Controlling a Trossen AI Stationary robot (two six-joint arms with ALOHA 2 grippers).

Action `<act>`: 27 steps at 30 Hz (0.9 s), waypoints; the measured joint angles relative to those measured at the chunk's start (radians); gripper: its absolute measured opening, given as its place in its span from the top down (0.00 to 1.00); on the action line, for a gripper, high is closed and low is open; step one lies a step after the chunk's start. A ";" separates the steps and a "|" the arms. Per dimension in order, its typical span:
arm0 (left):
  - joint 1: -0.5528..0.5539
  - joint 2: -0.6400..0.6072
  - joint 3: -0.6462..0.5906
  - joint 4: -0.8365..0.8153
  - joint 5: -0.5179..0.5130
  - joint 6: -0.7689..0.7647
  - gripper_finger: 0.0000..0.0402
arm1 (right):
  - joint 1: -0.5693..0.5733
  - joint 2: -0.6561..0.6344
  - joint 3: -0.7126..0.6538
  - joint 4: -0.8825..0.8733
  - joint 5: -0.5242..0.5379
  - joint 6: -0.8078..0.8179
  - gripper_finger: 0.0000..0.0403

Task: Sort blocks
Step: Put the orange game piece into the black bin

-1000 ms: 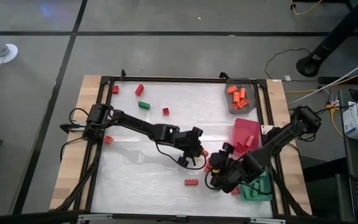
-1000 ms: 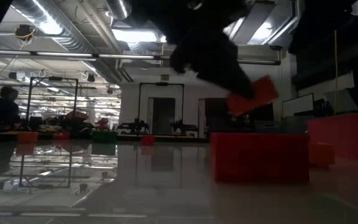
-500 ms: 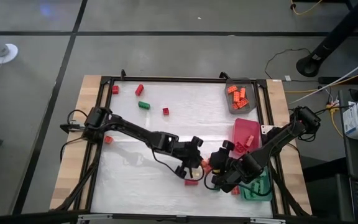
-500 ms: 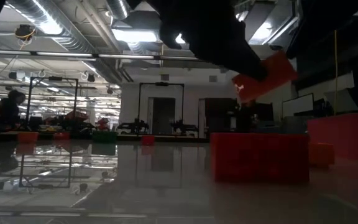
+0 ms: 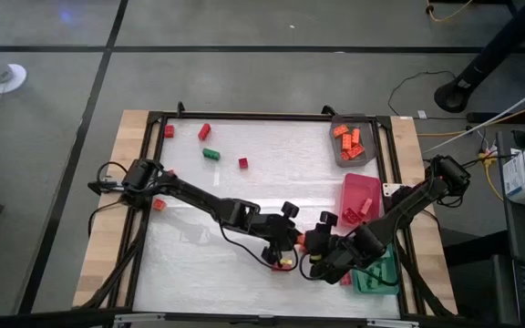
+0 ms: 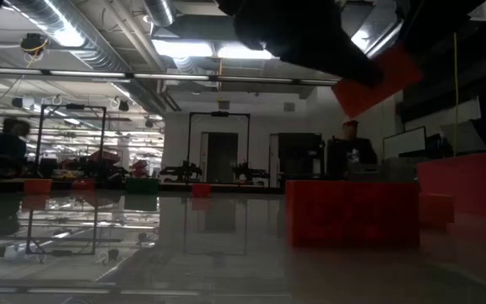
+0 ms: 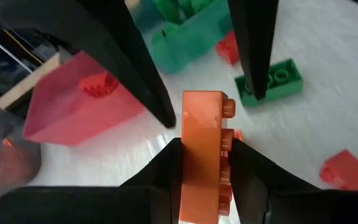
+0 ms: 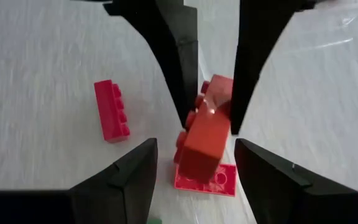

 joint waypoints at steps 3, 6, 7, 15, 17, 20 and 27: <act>-0.008 0.000 0.000 0.025 0.000 0.002 0.78 | 0.000 0.000 0.000 -0.002 0.000 0.001 0.47; -0.014 0.000 0.000 0.043 -0.002 0.002 0.77 | 0.000 0.000 0.000 -0.003 0.000 0.018 0.47; -0.017 0.000 0.000 0.046 -0.003 0.002 0.77 | 0.000 0.000 0.000 -0.004 0.000 0.029 0.47; -0.027 0.000 0.000 0.047 -0.033 0.000 0.77 | -0.001 0.025 0.000 -0.010 -0.009 0.054 0.52; -0.030 0.000 0.000 0.047 -0.035 0.002 0.77 | -0.006 0.035 0.000 -0.009 -0.009 0.054 0.58; -0.031 0.000 0.000 0.043 -0.037 -0.009 0.77 | -0.010 0.048 0.000 -0.006 -0.009 0.052 0.69; -0.030 0.000 0.000 0.033 -0.040 -0.021 0.73 | -0.012 0.050 0.000 -0.007 0.006 0.043 0.77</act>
